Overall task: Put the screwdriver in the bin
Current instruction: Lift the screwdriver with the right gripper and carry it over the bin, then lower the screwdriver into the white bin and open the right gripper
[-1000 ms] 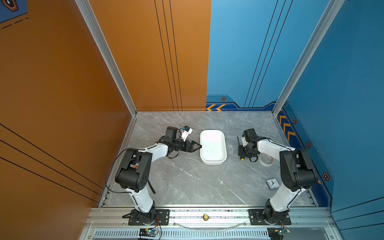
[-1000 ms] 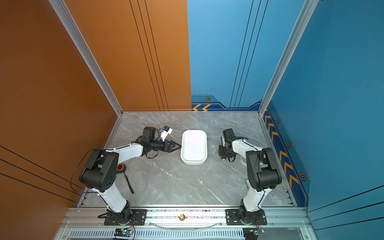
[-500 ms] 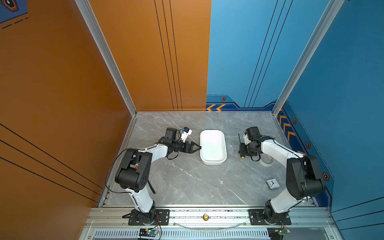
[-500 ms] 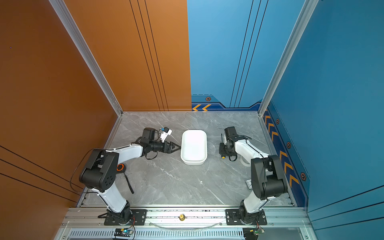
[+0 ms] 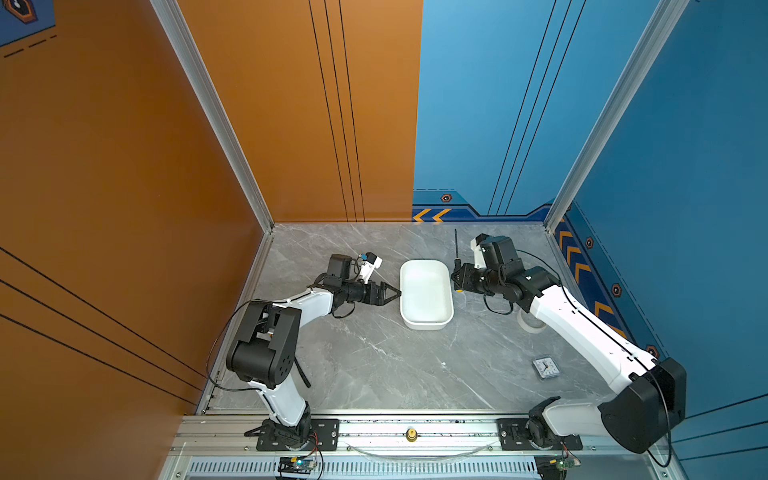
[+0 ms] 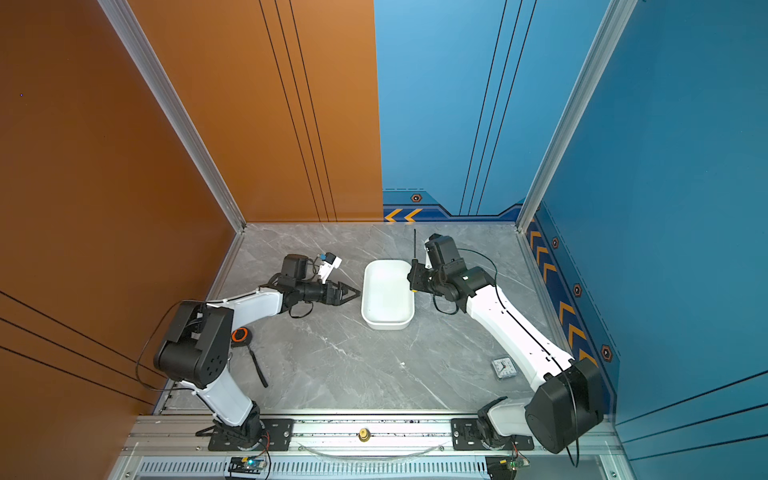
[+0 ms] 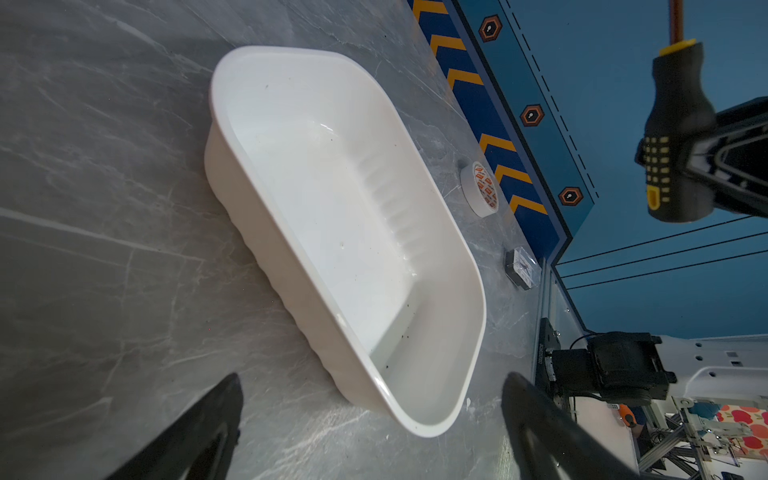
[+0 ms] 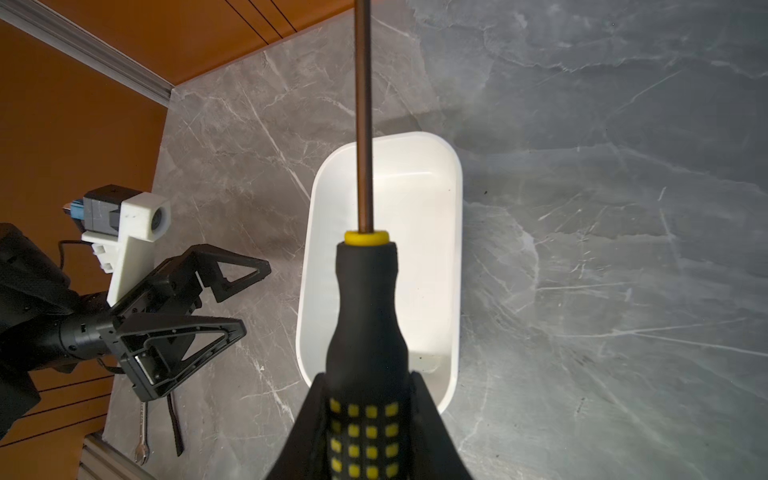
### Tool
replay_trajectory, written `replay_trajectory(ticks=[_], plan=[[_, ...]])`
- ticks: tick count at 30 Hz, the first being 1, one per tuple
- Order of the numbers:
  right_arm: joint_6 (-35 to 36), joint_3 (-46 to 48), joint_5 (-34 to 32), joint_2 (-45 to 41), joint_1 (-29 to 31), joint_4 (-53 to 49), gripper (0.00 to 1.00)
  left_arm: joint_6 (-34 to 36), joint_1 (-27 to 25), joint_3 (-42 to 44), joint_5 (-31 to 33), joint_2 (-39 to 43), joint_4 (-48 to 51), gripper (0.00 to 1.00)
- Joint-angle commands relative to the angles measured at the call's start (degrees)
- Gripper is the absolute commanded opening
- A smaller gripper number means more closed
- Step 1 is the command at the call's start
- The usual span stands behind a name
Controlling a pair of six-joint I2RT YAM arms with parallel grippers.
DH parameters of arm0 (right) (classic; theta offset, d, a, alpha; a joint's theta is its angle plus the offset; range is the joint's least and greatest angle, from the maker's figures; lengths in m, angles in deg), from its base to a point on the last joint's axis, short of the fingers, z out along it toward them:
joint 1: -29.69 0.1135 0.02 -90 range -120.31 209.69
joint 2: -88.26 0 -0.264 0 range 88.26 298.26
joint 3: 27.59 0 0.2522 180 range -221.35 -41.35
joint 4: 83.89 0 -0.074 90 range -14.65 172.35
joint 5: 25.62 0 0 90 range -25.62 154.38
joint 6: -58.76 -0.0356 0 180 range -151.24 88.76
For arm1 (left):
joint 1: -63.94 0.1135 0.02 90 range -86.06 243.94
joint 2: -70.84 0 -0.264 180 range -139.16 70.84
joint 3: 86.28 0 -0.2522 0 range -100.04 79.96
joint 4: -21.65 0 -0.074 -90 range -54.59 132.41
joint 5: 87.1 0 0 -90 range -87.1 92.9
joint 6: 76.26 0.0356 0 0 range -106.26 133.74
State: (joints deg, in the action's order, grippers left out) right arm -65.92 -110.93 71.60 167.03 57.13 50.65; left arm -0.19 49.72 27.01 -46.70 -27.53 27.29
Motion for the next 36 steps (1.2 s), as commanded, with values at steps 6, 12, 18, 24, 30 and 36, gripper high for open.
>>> replay_trajectory(ticks=[6, 12, 18, 24, 30, 36], plan=[[-10.1, -1.6, -5.4, 9.8, 4.6, 4.4, 0.00, 1.3, 0.8, 0.5, -1.6, 0.5, 0.0, 0.98], [-11.5, -2.7, -7.8, 15.9, 7.0, 5.4, 0.00, 1.7, 1.0, 0.1, -1.8, -0.5, -0.1, 0.98], [-10.6, -5.0, -8.1, 21.7, 7.7, 5.5, 0.00, 1.7, 1.1, -0.3, -2.6, -1.9, -0.1, 0.98], [-9.5, -7.5, -8.4, 25.8, 8.4, 4.3, 0.00, 2.0, 1.3, 0.1, -1.8, -1.2, -0.1, 0.98], [-8.6, -9.1, -11.0, 28.2, 9.4, 2.4, 0.00, 2.0, 1.6, 0.1, -1.5, -1.2, 0.3, 0.98], [-8.2, -9.2, -12.7, 29.7, 9.8, 1.2, 0.00, 2.6, 1.7, 0.7, -0.3, -0.1, 0.3, 0.98]])
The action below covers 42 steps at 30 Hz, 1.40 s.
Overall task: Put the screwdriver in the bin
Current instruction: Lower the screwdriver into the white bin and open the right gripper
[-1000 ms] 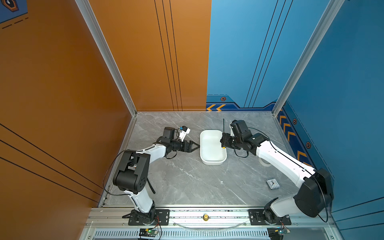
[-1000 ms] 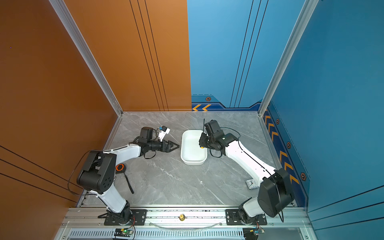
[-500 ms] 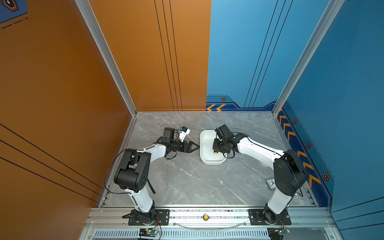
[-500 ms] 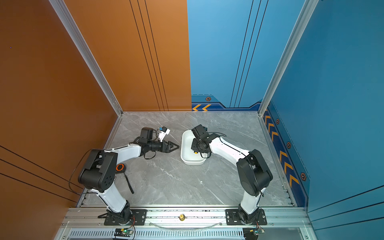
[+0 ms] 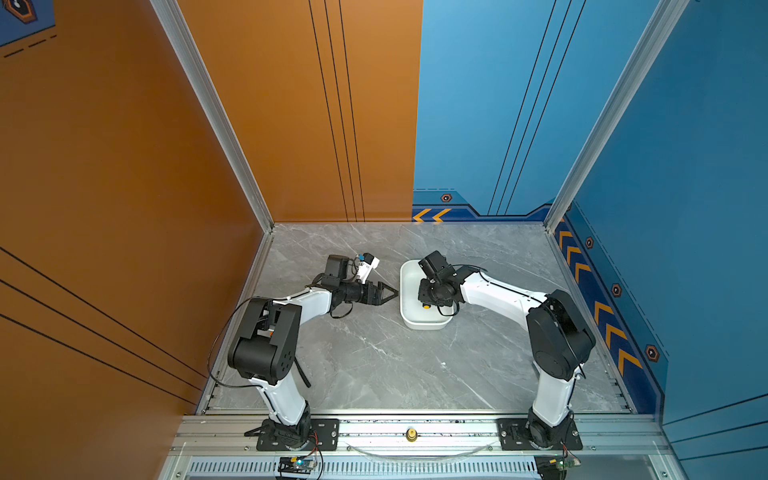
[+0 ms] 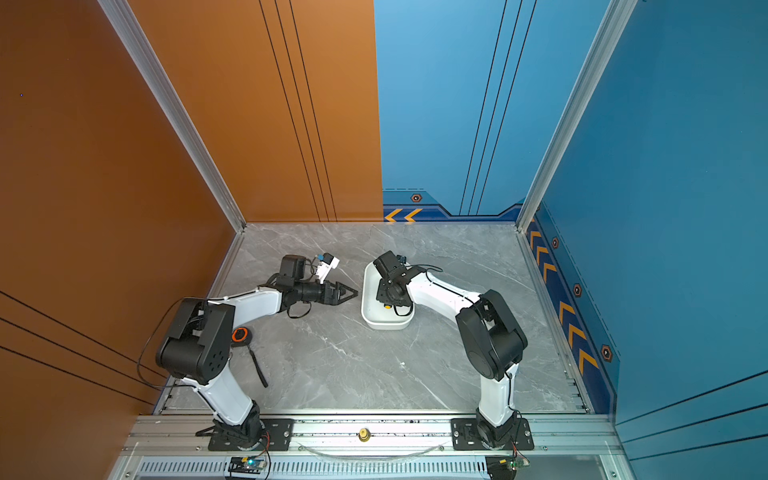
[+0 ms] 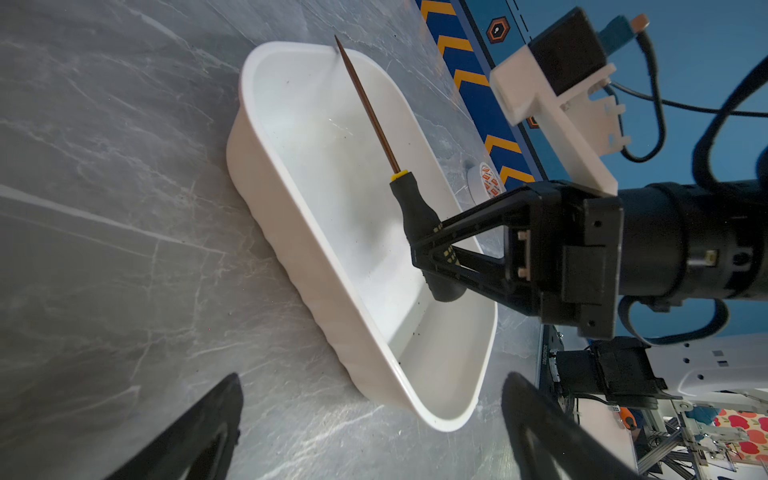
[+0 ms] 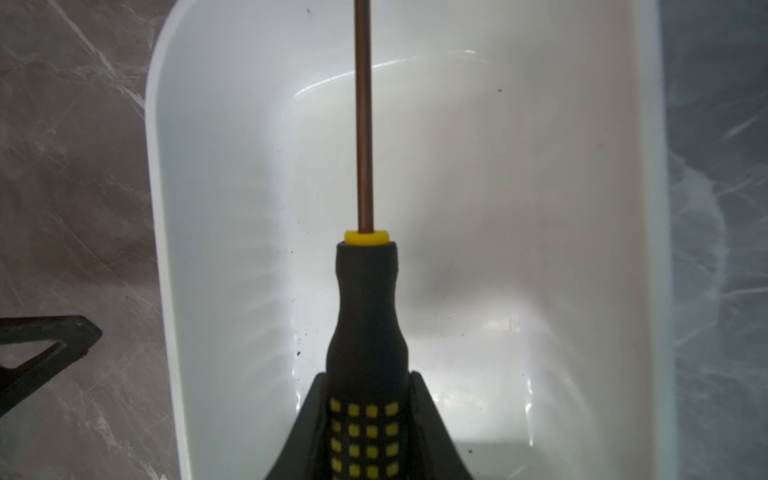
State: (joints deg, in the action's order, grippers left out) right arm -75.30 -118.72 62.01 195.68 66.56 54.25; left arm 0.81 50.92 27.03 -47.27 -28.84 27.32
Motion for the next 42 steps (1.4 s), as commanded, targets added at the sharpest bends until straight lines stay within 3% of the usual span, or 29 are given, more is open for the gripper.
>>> replay_trajectory(ticks=[1, 42], plan=[[1.1, -1.4, -3.5, 1.4, 0.4, -2.7, 0.00, 1.6, 0.5, 0.7, 0.3, 1.4, 0.2, 0.98], [3.0, -0.2, -6.3, 5.1, 3.0, -4.9, 0.00, 1.7, 1.1, 1.8, 1.0, 1.2, 0.3, 0.98]])
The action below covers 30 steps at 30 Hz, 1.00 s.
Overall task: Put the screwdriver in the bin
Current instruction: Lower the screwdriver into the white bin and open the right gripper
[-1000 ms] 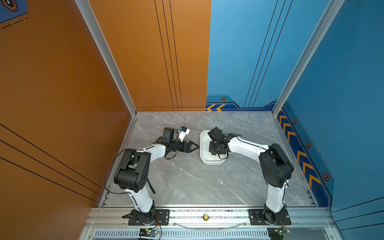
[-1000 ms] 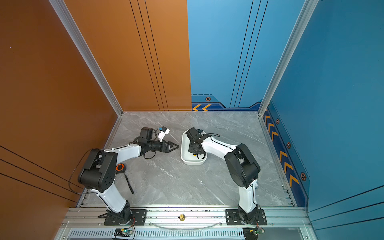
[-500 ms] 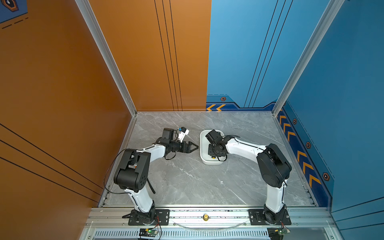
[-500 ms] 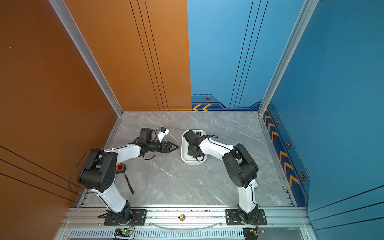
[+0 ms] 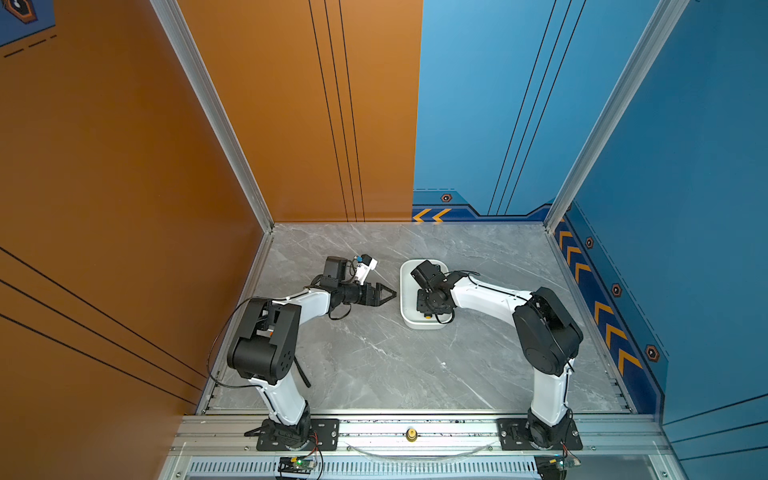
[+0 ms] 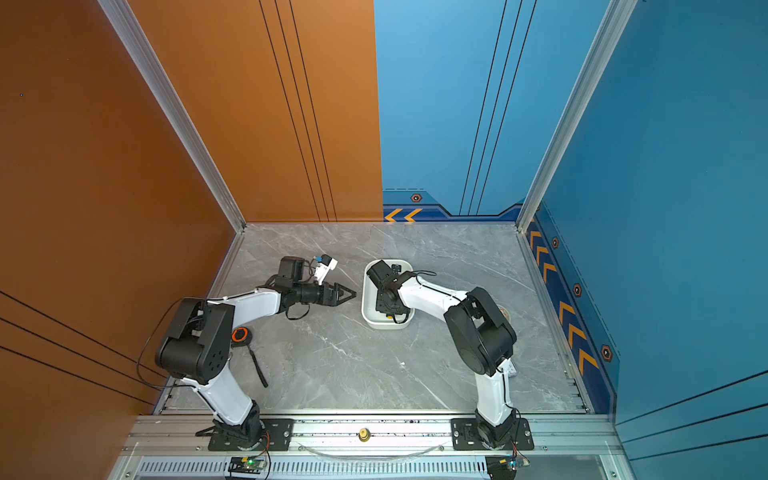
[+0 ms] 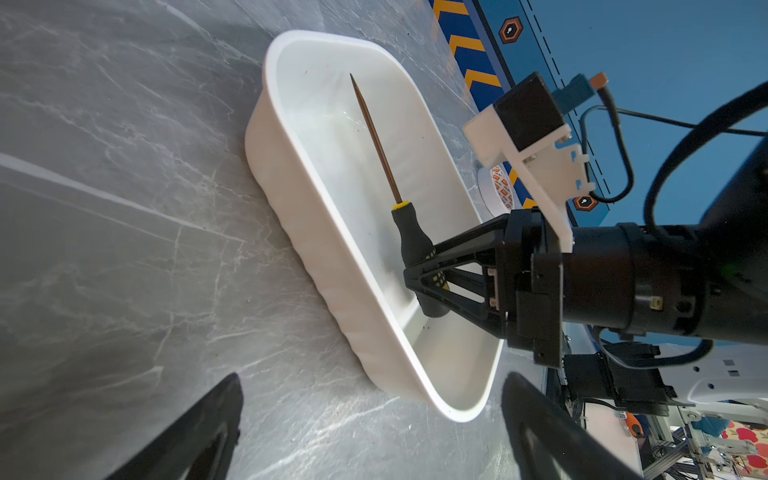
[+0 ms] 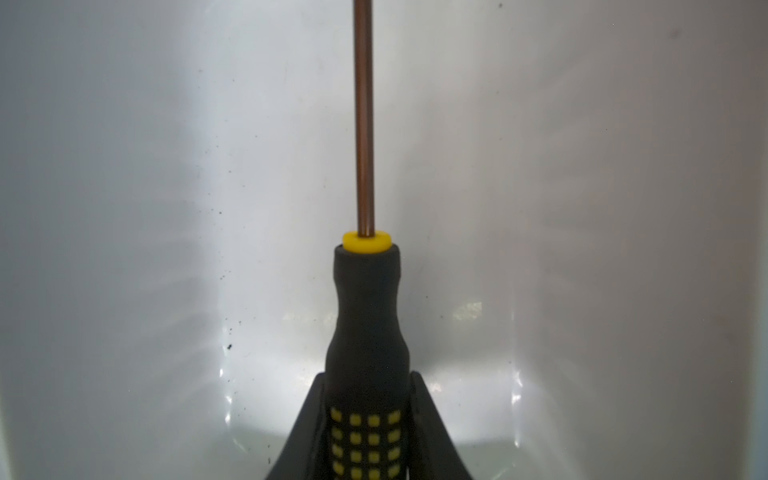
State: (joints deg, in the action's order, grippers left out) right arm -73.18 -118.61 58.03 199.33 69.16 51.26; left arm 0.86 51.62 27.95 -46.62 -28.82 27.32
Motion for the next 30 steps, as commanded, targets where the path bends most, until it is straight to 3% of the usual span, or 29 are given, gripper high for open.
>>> replay_trajectory(ticks=[1, 13, 20, 22, 30], plan=[[0.8, -0.3, -2.4, 1.6, 0.4, -1.9, 0.00, 1.7, 0.4, 0.8, 0.4, 1.2, 0.3, 0.98], [1.4, -0.7, -2.8, 3.2, 0.4, -1.9, 0.17, 1.6, 0.5, 0.9, 0.5, 0.9, 0.2, 0.98], [1.8, -1.3, -2.8, 3.7, 0.4, -1.9, 0.57, 1.5, 0.5, 0.8, 0.5, 0.7, 0.2, 0.98], [2.1, -1.3, -2.9, 3.6, 0.4, -2.0, 0.64, 1.5, 0.5, 0.8, 0.7, 0.7, 0.2, 0.98], [5.5, -4.0, -3.0, -0.3, 0.4, -3.1, 0.70, 1.3, 0.5, 0.3, 1.2, 1.2, 0.6, 0.98]])
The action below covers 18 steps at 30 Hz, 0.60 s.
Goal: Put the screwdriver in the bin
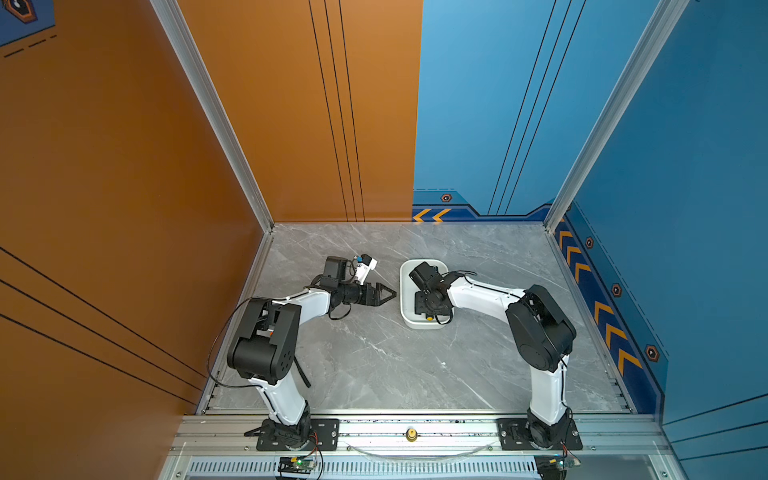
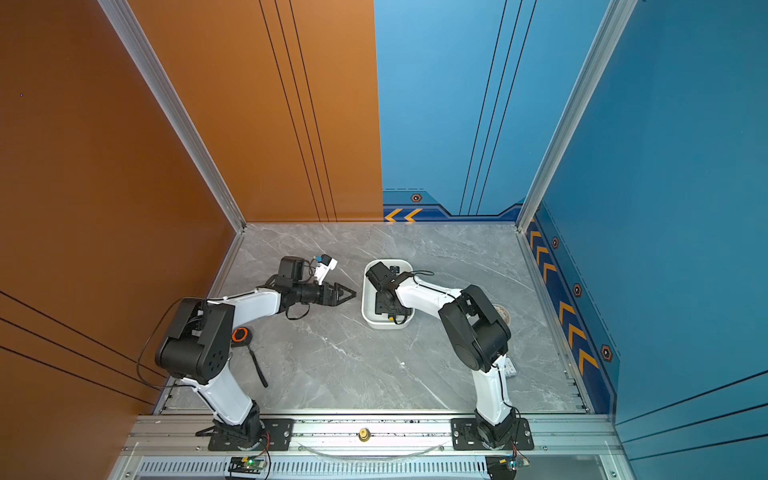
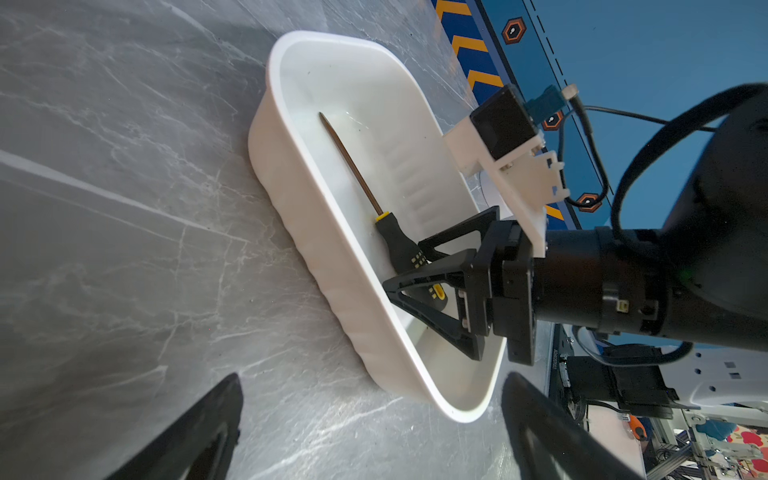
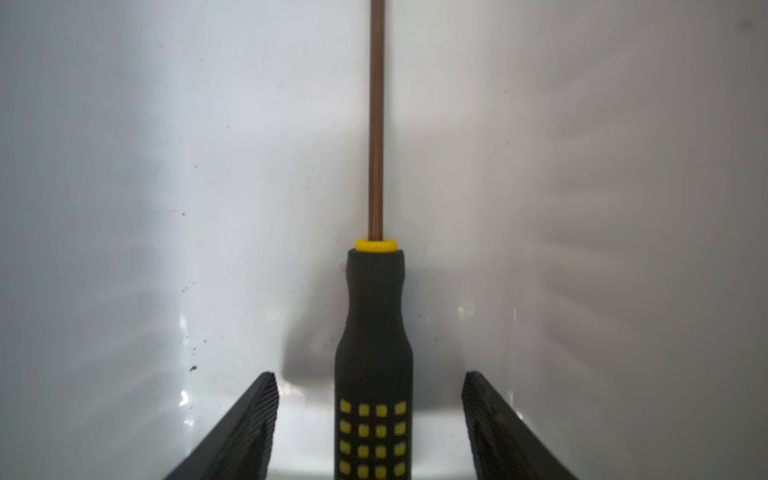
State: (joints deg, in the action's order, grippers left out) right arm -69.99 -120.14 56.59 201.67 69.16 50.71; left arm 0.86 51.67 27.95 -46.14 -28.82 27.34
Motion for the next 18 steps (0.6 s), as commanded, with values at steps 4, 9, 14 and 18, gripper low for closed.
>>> replay_trajectory(ticks=[4, 9, 14, 18], plan=[[5.7, -5.3, -1.0, -7.4, 1.6, -4.9, 0.73, 1.6, 0.8, -0.4, 2.6, 2.5, 1.9, 0.98], [17.9, -5.4, -0.5, -18.3, 1.4, -6.0, 0.79, 4.4, 1.8, -1.5, 11.9, 7.3, 7.6, 0.98], [32.7, 3.2, -5.5, -33.1, -4.6, -3.6, 0.83, 1.8, 7.9, 2.4, 18.3, 13.6, 4.6, 0.98], [37.2, 14.2, -4.2, -44.9, -14.9, 3.1, 0.84, 2.0, 13.0, 7.3, 19.6, 18.3, 0.7, 0.98]])
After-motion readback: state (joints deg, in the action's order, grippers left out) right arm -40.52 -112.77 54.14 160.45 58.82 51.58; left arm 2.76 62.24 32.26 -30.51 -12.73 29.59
